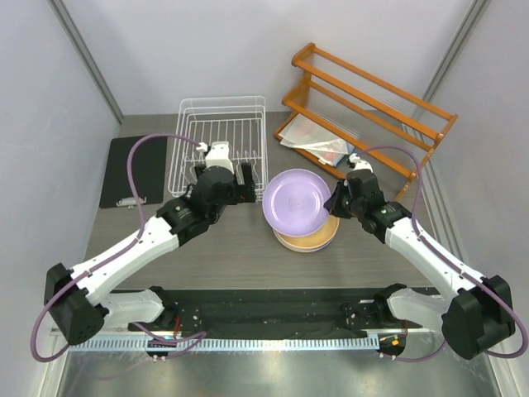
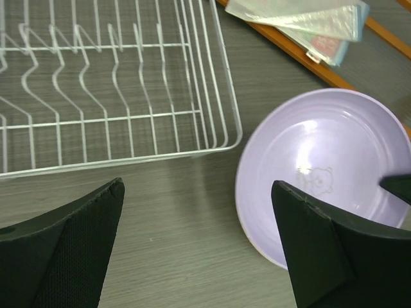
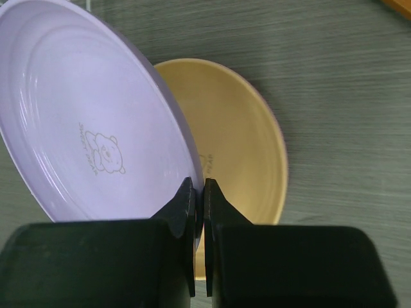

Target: Unload the plates from the dish rack

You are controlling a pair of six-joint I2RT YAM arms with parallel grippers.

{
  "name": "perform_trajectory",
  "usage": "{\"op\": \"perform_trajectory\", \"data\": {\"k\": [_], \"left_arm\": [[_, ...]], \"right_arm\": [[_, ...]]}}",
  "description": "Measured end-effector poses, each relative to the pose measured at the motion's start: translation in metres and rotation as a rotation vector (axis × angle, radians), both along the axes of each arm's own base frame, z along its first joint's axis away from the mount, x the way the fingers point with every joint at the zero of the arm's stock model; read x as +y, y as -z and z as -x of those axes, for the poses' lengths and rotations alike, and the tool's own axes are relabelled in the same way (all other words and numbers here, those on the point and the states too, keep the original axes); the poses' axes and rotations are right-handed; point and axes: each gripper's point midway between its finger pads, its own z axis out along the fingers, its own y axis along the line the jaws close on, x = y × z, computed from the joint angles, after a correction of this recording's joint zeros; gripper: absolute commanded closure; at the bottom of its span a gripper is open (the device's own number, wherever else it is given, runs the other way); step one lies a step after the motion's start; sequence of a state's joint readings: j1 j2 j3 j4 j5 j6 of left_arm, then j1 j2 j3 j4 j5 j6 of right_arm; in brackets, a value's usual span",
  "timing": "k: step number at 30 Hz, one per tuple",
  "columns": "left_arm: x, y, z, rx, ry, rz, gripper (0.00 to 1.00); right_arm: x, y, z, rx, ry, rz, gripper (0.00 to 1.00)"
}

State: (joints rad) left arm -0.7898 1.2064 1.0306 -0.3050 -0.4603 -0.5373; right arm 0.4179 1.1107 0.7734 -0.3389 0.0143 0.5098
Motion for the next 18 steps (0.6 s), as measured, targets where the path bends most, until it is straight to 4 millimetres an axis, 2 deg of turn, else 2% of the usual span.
{"op": "perform_trajectory", "data": {"k": [4,8,11,14,18], "left_arm": [[0.019,0.000,0.009,-0.029,-0.032,-0.012,0.04],[0.032,0.015,0.020,-0.017,-0.035,-0.026,0.02],[0.040,0.036,0.029,0.014,-0.041,-0.038,0.01],[0.045,0.049,0.035,0.037,-0.046,-0.050,0.00],[0.050,0.056,0.039,0.049,-0.056,-0.047,0.01]], "right_arm": [[-0.018,0.008,0.005,0.024,0.063,0.068,0.99],[-0.028,0.015,0.009,0.043,0.095,0.107,0.99],[-0.034,0.023,0.014,0.064,0.108,0.131,0.98],[-0.037,0.028,0.017,0.078,0.114,0.146,0.94],[-0.038,0.033,0.019,0.088,0.112,0.151,0.86]]}}
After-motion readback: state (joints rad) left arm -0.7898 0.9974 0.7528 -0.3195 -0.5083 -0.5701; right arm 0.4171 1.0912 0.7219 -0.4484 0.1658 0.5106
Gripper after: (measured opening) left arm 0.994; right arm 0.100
